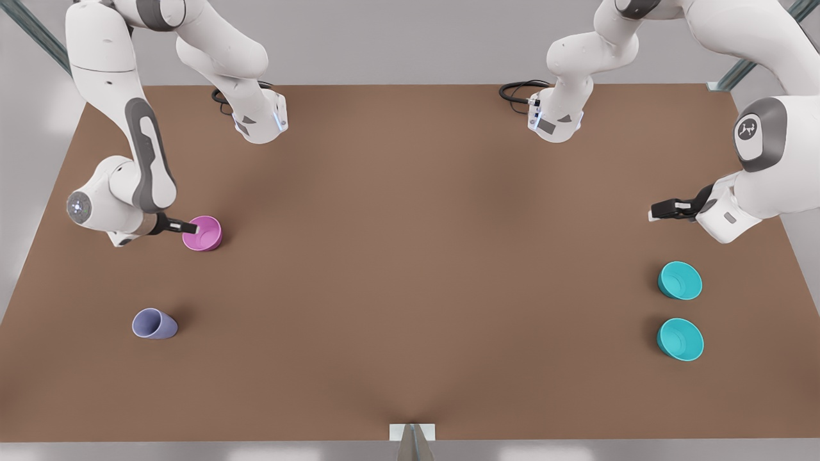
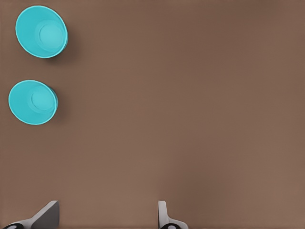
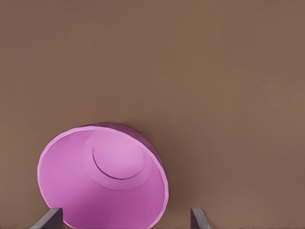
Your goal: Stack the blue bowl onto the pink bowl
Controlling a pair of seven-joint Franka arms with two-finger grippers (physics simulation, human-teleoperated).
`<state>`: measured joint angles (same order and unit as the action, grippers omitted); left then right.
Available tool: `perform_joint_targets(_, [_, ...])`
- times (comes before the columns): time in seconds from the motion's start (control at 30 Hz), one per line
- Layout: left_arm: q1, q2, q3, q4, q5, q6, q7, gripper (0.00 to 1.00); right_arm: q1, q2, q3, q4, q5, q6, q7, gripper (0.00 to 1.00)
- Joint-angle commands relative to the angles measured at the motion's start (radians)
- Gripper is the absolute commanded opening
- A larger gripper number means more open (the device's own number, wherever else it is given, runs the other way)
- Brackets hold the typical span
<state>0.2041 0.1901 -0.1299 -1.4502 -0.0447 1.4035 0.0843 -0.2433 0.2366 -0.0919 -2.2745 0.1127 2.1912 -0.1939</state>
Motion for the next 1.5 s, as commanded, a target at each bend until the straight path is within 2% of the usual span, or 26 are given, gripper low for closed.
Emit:
perform_joint_targets(0.0, [0.001,-0.001,0.000,0.001,0.002,0.009,0.002,1.00,-0.004,0.019,0.000,0.000,0.027,0.033,-0.018,1.00])
perform_joint_targets(0.33, [0.001,0.000,0.000,-0.001,0.002,0.015,0.002,1.00,-0.028,0.121,0.000,0.004,0.056,0.078,-0.027,1.00])
perform_joint_targets(0.37, [0.001,0.000,0.000,-0.001,0.002,0.015,0.002,1.00,-0.028,0.121,0.001,0.004,0.058,0.076,-0.030,0.96])
perform_joint_targets(0.4, [0.003,0.000,0.000,-0.001,0.002,0.015,0.002,1.00,-0.028,0.119,0.001,0.004,0.058,0.073,-0.030,0.70])
perform_joint_targets(0.43, [0.003,0.000,0.000,-0.001,0.002,0.015,0.002,1.00,-0.028,0.119,0.003,0.007,0.058,0.068,-0.030,0.52])
perform_joint_targets(0.47, [0.003,0.000,0.000,-0.001,0.002,0.015,0.002,1.00,-0.027,0.119,0.003,0.012,0.058,0.067,-0.030,0.40])
perform_joint_targets(0.6, [0.008,0.000,0.000,-0.001,0.002,0.015,0.002,1.00,-0.025,0.119,0.011,0.026,0.058,0.048,-0.030,0.21])
perform_joint_targets(0.67, [0.008,0.000,0.000,-0.001,0.002,0.015,0.002,1.00,-0.024,0.121,0.011,0.047,0.056,0.016,-0.032,0.21])
perform_joint_targets(0.8, [0.009,0.000,0.000,-0.001,0.002,0.015,0.002,1.00,0.090,0.112,0.017,0.227,0.176,-0.251,-0.029,0.21])
perform_joint_targets(0.87, [0.009,0.000,0.000,-0.001,0.002,0.017,0.002,1.00,0.222,0.096,0.017,0.299,0.326,-0.369,0.060,0.21])
perform_joint_targets(0.93, [0.009,0.000,0.000,-0.001,0.002,0.017,0.002,1.00,0.401,0.116,0.017,0.431,0.444,-0.384,0.238,0.21])
perform_joint_targets(1.0, [0.011,0.002,0.000,-0.002,0.002,0.029,0.003,1.00,0.588,0.253,0.015,0.645,0.619,-0.338,0.476,0.21])
perform_joint_targets(1.03, [0.023,0.003,0.000,-0.006,0.002,0.035,0.006,1.00,0.665,0.334,0.015,0.773,0.627,-0.277,0.631,0.21])
perform_joint_targets(1.13, [0.023,0.003,0.000,-0.009,0.002,0.037,0.011,1.00,0.783,0.470,0.014,0.921,0.633,-0.120,0.840,0.21])
perform_joint_targets(1.37, [0.032,0.018,0.000,-0.038,0.002,0.045,0.011,1.00,0.980,0.667,0.011,1.021,0.622,0.280,1.162,0.21])
perform_joint_targets(1.47, [0.021,0.038,-0.004,-0.038,0.002,0.064,0.009,1.00,0.986,0.725,0.012,1.072,0.621,0.312,1.165,0.21])
